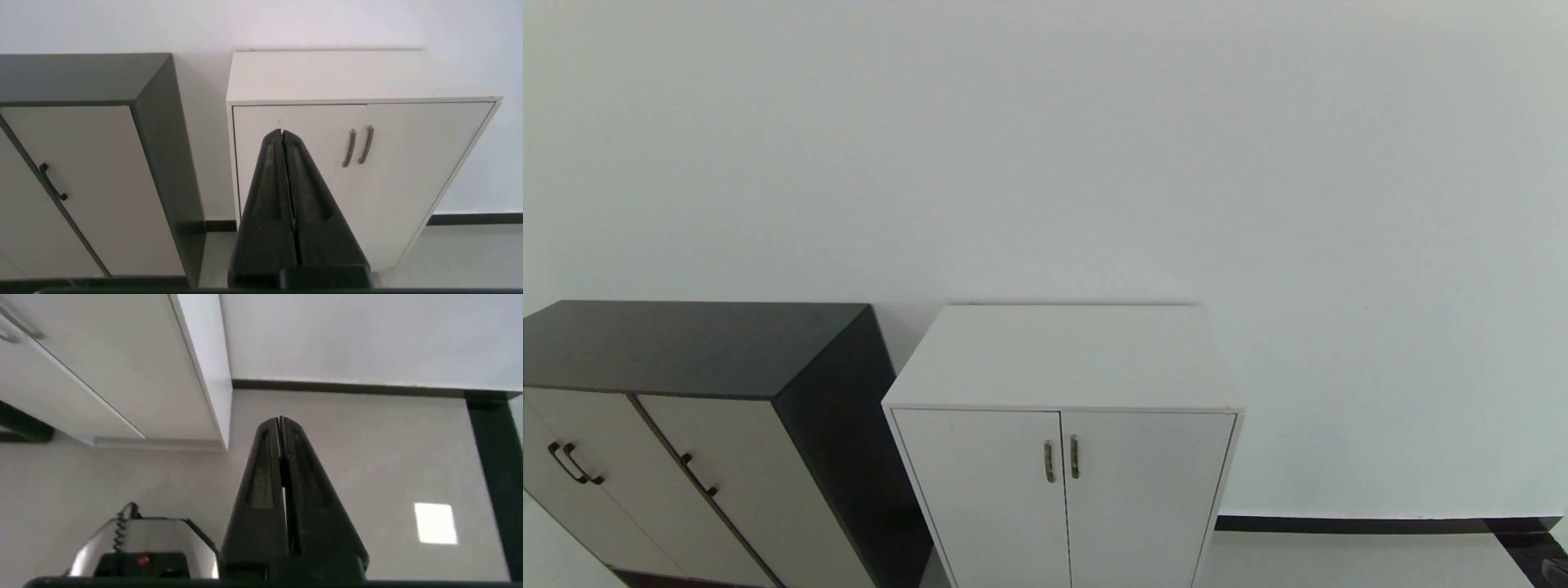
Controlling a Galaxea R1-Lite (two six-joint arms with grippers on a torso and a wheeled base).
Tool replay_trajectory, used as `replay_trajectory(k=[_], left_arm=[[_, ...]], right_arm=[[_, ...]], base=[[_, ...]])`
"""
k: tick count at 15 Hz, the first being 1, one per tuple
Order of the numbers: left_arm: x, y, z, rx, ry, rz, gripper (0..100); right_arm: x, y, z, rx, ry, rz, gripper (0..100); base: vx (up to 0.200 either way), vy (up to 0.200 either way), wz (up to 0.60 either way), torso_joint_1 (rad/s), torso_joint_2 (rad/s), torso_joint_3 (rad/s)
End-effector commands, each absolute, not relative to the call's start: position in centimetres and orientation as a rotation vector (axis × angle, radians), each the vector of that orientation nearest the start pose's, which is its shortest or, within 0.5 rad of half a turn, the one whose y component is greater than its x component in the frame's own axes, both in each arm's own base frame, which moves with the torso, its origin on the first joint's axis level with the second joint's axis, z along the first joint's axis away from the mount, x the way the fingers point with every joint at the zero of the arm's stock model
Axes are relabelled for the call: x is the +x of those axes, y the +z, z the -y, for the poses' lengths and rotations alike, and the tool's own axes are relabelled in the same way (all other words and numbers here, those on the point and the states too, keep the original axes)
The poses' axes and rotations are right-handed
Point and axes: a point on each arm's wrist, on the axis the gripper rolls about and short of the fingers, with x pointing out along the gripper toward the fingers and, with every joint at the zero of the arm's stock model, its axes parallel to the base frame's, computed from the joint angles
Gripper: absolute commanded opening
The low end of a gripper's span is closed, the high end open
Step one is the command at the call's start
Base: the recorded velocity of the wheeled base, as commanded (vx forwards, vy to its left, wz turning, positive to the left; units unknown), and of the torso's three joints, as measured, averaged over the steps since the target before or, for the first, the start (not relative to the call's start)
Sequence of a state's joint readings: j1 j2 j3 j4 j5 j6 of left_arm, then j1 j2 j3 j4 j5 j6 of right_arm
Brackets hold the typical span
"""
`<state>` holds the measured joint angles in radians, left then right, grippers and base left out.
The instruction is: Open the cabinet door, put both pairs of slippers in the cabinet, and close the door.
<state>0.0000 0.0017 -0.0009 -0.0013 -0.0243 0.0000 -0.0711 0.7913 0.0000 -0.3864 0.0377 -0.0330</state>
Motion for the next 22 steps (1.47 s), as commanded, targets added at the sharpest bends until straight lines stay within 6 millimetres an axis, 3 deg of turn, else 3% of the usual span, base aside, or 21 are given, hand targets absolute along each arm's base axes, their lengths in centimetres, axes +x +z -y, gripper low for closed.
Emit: replay_trajectory(k=[1, 5, 8, 15, 22], left_arm=[[-2.3, 7.6, 0.1, 0.000, -0.025, 0.000, 0], [-2.3, 7.6, 0.1, 0.000, -0.025, 0.000, 0], [-2.3, 7.6, 0.1, -0.002, -0.023, 0.002, 0], [-2.3, 7.6, 0.1, 0.000, -0.025, 0.000, 0], [-2.3, 7.6, 0.1, 0.000, -0.023, 0.000, 0]], right_arm=[[0.5, 9.3, -0.1, 0.047, -0.021, -0.169, 0], [-1.6, 8.2, -0.3, 0.040, -0.017, -0.088, 0], [-1.5, 7.7, 0.0, -0.002, -0.118, -0.100, 0], [-2.3, 7.5, 0.0, -0.014, 0.011, -0.006, 0], [-2.3, 7.6, 0.1, -0.009, -0.046, -0.002, 0]], base=[[0.000, 0.000, 0.00, 0.000, 0.00, 0.000], [0.000, 0.000, 0.00, 0.000, 0.00, 0.000], [0.000, 0.000, 0.00, 0.000, 0.00, 0.000], [0.000, 0.000, 0.00, 0.000, 0.00, 0.000], [0.000, 0.000, 0.00, 0.000, 0.00, 0.000]])
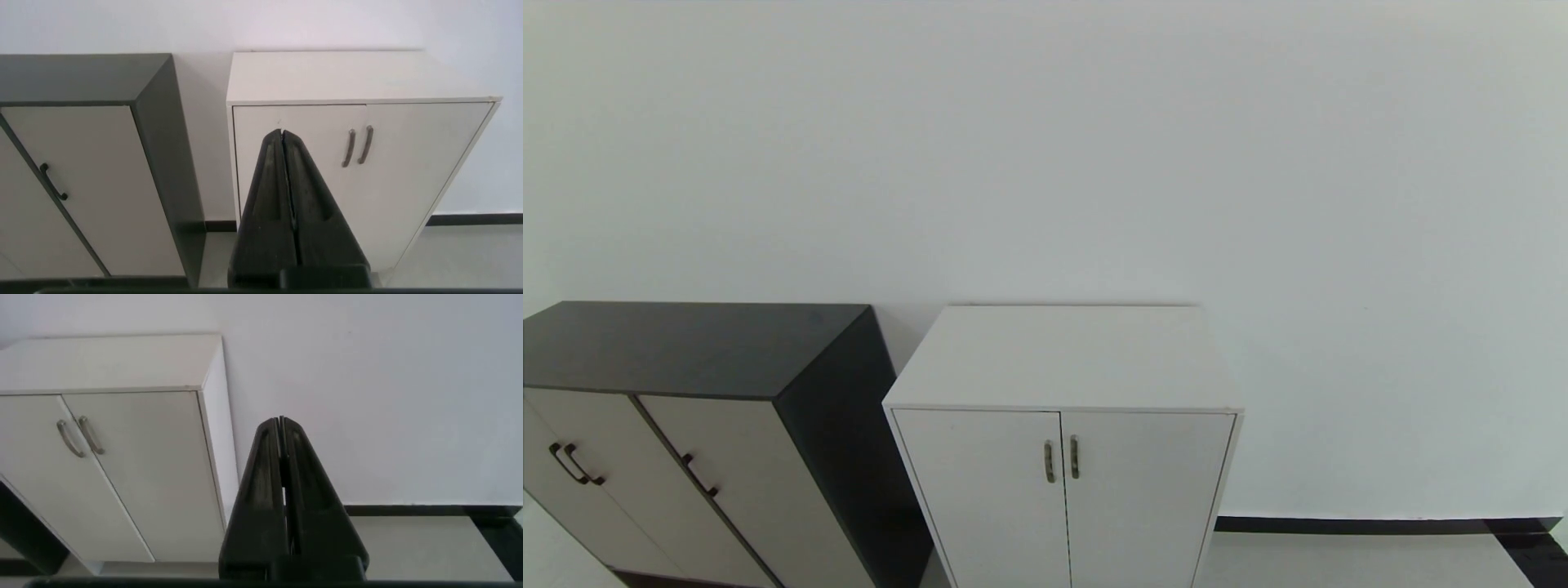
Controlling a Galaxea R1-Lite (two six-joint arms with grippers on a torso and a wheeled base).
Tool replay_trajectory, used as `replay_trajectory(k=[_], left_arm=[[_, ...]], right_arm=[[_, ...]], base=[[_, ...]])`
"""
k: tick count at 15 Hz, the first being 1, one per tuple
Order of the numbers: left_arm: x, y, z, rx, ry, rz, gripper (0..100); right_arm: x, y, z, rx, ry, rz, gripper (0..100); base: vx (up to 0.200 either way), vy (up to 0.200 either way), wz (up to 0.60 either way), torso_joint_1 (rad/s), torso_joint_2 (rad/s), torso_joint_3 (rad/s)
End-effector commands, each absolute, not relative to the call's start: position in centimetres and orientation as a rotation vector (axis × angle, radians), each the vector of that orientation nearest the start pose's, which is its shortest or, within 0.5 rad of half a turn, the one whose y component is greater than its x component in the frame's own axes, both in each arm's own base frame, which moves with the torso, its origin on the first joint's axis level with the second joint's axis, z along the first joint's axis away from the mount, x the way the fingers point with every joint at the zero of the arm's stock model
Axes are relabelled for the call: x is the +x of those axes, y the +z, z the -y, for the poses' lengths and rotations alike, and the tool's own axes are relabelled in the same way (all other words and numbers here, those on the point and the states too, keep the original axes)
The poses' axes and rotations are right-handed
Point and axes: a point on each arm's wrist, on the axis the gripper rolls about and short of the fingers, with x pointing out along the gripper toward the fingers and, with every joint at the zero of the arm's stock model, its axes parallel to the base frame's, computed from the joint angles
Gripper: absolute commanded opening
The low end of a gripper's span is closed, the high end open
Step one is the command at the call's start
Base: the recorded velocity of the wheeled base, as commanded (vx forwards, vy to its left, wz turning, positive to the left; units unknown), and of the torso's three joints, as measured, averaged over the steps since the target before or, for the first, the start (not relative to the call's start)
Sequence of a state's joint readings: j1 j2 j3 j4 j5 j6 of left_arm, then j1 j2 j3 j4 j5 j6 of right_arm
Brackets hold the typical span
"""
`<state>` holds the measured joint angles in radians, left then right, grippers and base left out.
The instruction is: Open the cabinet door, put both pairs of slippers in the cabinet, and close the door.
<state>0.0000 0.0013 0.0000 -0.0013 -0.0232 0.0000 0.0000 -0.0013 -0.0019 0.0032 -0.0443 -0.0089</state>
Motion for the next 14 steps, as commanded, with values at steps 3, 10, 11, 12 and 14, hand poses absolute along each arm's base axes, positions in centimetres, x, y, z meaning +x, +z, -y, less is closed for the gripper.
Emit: replay_trajectory(k=[3, 10, 11, 12, 14], left_arm=[[-2.27, 7.57, 0.05, 0.000, -0.023, 0.000, 0], [-2.28, 7.61, 0.05, 0.000, -0.023, 0.002, 0], [-2.28, 7.61, 0.05, 0.000, -0.023, 0.002, 0], [-2.28, 7.61, 0.05, 0.000, -0.023, 0.002, 0], [-2.28, 7.61, 0.05, 0.000, -0.023, 0.002, 0]], right_arm=[[-2.29, 7.54, 0.10, 0.001, -0.046, -0.003, 0], [-2.28, 7.52, 0.10, 0.003, -0.043, -0.003, 0], [-2.28, 7.52, 0.10, 0.003, -0.046, -0.003, 0], [-2.28, 7.52, 0.10, 0.003, -0.043, -0.003, 0], [-2.28, 7.52, 0.10, 0.001, -0.043, -0.003, 0]], base=[[0.000, 0.000, 0.00, 0.000, 0.00, 0.000], [0.000, 0.000, 0.00, 0.000, 0.00, 0.000], [0.000, 0.000, 0.00, 0.000, 0.00, 0.000], [0.000, 0.000, 0.00, 0.000, 0.00, 0.000], [0.000, 0.000, 0.00, 0.000, 0.00, 0.000]])
